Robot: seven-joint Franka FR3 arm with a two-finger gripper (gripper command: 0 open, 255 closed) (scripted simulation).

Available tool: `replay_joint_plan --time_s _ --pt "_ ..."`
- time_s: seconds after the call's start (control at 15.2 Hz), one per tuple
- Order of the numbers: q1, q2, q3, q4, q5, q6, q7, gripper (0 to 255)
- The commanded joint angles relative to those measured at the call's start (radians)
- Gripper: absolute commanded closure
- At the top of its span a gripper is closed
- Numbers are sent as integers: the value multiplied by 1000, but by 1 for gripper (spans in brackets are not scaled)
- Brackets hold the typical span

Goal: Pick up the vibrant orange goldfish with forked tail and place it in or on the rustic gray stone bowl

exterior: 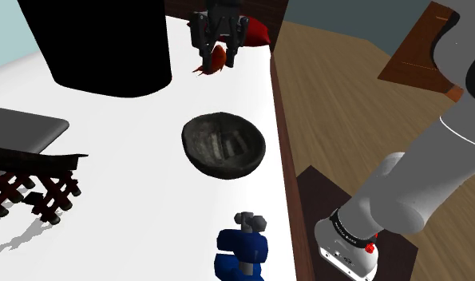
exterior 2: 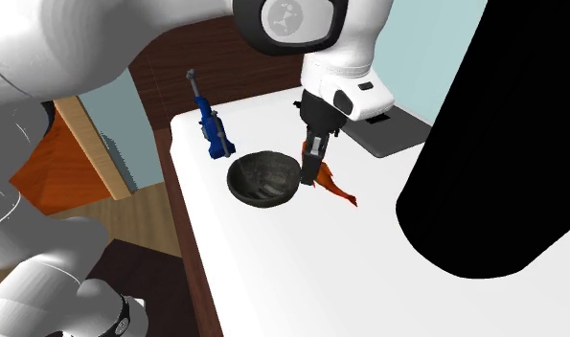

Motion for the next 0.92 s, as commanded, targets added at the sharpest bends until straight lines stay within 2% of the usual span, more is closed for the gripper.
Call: replay_joint_plan --time_s 0.0,0.66,0.86 --pt "8 -70 9 -87 24 22 17 255" --pt "79 -344 72 -361 139 57 138 255" --pt "85 -366 77 -407 148 83 140 255"
